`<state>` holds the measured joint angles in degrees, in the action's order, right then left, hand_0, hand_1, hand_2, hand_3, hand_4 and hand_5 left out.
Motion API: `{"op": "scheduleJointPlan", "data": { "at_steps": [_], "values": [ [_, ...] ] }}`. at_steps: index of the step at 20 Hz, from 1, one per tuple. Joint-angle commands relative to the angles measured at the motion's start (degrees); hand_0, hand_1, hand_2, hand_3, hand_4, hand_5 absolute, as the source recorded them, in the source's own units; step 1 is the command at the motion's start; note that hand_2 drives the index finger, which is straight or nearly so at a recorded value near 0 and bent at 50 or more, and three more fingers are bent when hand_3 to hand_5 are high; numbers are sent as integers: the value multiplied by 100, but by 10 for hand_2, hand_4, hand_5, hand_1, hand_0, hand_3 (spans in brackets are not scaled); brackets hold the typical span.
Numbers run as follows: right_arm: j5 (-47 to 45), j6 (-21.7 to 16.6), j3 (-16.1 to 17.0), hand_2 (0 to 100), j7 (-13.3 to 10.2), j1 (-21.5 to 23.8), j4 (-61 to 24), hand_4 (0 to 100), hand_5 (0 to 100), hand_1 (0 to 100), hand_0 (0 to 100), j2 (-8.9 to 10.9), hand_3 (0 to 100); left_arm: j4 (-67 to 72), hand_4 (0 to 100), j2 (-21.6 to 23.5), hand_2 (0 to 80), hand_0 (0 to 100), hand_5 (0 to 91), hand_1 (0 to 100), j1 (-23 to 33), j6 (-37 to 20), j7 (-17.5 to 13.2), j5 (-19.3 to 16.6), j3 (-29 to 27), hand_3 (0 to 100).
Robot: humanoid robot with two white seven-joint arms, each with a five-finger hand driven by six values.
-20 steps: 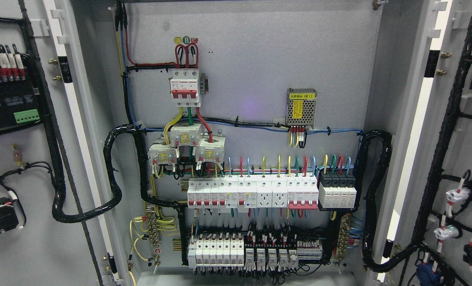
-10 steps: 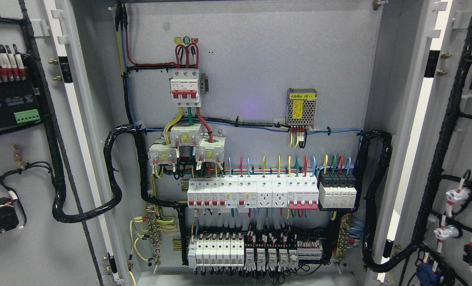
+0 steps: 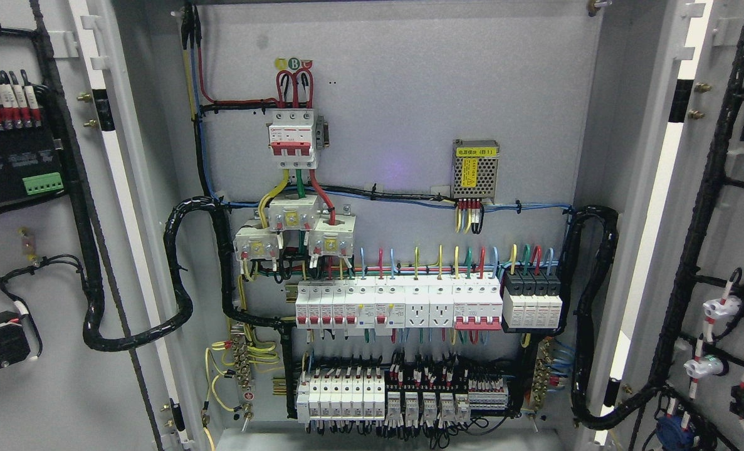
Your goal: Open door with both hands
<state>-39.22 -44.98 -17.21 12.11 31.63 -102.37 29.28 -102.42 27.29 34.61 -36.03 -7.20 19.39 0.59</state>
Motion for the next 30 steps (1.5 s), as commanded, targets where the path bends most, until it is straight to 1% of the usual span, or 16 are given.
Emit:
{"op": "scheduleJointPlan", "data": {
  "at_steps": [1,4,7,9,11,14,16,19,21,23,25,27,29,30],
  "values": [
    [64,-327,-1108,0,2,352,1446,0,0,0,106,-475,0,169,30,-601,0,0,0,0,186,509,-1,-128,328,0],
    [64,-634,-1284,0,2,467,2044,0,0,0,107,-607,0,222,30,-672,0,0,0,0,423,536,-10,-215,407,0],
    [64,-688,-1364,0,2,607,2493,0,0,0,107,-713,0,388,30,-795,0,0,0,0,634,588,-1,-392,521,0],
    [64,-688,-1372,0,2,695,2800,0,0,0,106,-818,0,581,30,-856,0,0,0,0,714,798,-1,-436,565,0],
    [64,-688,-1433,0,2,748,3142,0,0,0,106,-906,0,845,30,-935,0,0,0,0,714,1175,-10,-453,609,0],
    [64,-688,-1443,0,2,748,3661,0,0,0,106,-1143,0,1450,30,-1049,0,0,0,0,670,1686,-10,-471,609,0],
    [64,-688,-1460,0,2,748,3995,0,0,0,106,-1240,0,1969,30,-1120,0,0,0,0,635,1775,-36,-514,618,0],
    [64,-679,-1522,0,2,766,4653,0,0,0,106,-1494,0,2873,30,-1339,0,0,0,0,381,1784,-97,-699,653,0],
    [72,-662,-1522,0,2,740,5189,0,0,0,106,-1740,0,3672,30,-1471,0,0,0,0,65,1784,-282,-708,671,0],
    [81,-644,-1513,0,-7,687,5734,0,0,0,107,-1995,0,4385,30,-1577,0,0,0,0,-251,1784,-291,-769,723,0],
    [90,-644,-1504,0,-7,529,6297,0,0,0,107,-2241,0,5026,30,-1717,0,0,0,0,-507,1775,-282,-901,750,0],
    [221,-644,-1452,0,-7,292,6877,0,0,0,107,-2478,0,5729,30,-1980,0,0,0,0,-805,1775,-291,-1015,689,0],
    [353,-644,-1425,0,-7,55,7553,0,0,0,107,-2759,0,6363,30,-2087,0,0,0,0,-1025,1775,-291,-1191,653,0],
    [406,-635,-1408,0,-7,-85,7904,0,0,0,107,-2865,0,6670,30,-2139,0,0,0,0,-1105,1775,-291,-1235,627,0]
  ]
}}
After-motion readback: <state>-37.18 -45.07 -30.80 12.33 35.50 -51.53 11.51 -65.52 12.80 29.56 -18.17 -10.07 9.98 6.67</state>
